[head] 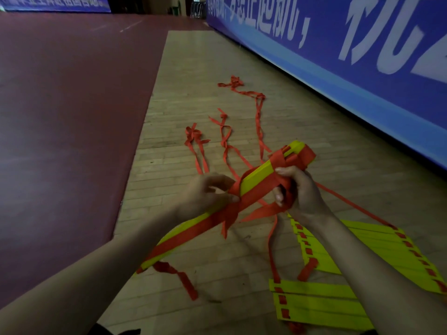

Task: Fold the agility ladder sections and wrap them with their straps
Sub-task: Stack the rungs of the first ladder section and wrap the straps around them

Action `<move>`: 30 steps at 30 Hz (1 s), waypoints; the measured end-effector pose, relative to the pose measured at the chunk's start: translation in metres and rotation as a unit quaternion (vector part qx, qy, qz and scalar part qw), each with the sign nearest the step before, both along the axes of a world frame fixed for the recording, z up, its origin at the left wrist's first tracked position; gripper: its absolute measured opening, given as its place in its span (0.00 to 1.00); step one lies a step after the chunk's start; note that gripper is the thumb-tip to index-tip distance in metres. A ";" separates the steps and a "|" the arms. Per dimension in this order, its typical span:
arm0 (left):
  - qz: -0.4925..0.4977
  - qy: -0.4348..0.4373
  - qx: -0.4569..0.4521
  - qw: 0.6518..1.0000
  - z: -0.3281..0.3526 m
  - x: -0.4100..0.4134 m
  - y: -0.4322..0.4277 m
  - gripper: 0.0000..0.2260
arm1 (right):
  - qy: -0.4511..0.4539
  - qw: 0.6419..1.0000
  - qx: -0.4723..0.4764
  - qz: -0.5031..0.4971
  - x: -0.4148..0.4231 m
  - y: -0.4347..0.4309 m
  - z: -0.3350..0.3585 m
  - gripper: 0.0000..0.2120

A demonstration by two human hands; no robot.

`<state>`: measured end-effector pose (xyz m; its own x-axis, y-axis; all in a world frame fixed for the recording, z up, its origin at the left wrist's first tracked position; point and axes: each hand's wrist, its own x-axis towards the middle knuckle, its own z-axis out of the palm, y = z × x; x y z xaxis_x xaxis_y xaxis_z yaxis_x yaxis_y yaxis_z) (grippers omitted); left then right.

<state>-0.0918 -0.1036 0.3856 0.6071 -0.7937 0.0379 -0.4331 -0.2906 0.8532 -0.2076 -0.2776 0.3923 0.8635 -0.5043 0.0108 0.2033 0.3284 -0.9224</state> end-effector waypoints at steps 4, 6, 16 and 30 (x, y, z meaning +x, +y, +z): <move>0.098 -0.112 -0.040 0.988 -0.004 -0.001 -0.007 0.08 | 0.010 1.000 -0.003 0.001 0.003 -0.003 -0.005 0.12; 0.115 -0.158 -0.054 0.979 -0.003 -0.003 -0.010 0.03 | 0.005 1.000 -0.007 0.009 0.005 -0.003 -0.009 0.11; -0.067 -0.169 -0.163 0.970 0.018 -0.033 -0.016 0.16 | -0.015 0.999 0.036 0.021 0.006 0.008 -0.006 0.21; -0.043 -0.022 -0.014 0.999 0.019 -0.015 -0.010 0.10 | -0.005 0.994 0.006 0.111 0.001 0.020 -0.001 0.12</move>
